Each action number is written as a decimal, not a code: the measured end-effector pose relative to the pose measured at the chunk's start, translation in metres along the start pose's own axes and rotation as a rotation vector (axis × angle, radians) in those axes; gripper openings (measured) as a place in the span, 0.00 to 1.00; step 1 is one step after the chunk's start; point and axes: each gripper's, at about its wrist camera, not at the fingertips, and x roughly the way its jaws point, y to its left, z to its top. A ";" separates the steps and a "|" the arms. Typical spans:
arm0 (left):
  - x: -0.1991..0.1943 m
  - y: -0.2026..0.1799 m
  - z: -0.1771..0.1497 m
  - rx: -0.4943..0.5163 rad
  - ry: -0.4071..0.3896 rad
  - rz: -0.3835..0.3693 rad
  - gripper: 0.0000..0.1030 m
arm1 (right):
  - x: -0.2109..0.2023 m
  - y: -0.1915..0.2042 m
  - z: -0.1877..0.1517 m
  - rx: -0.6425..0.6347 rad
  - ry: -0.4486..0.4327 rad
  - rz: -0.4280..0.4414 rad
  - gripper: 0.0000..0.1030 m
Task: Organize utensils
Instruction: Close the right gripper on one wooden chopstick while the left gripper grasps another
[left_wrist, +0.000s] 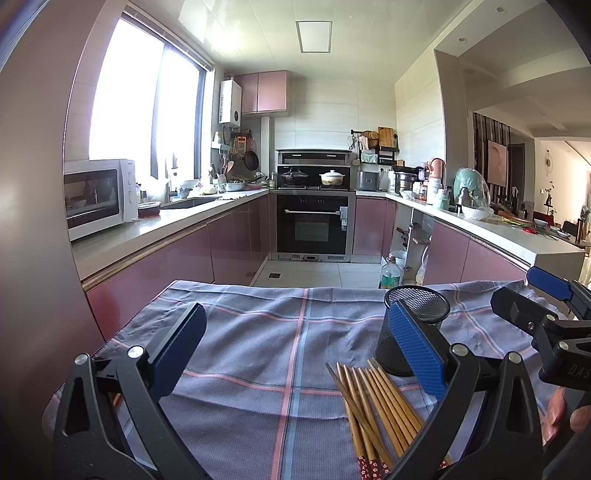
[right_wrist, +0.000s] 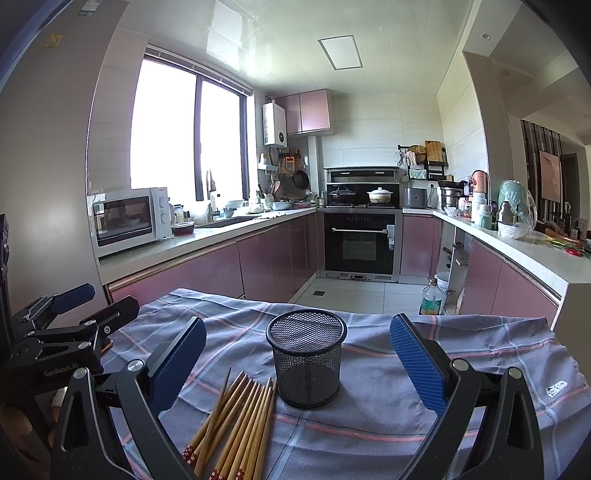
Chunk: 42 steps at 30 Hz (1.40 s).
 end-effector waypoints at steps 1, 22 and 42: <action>0.001 0.000 0.000 -0.001 0.006 -0.004 0.94 | 0.001 0.000 0.000 0.000 0.006 0.003 0.93; 0.089 -0.015 -0.067 0.092 0.410 -0.212 0.79 | 0.075 0.003 -0.070 0.015 0.512 0.187 0.45; 0.139 -0.039 -0.092 0.045 0.654 -0.399 0.34 | 0.102 0.005 -0.088 0.017 0.647 0.216 0.20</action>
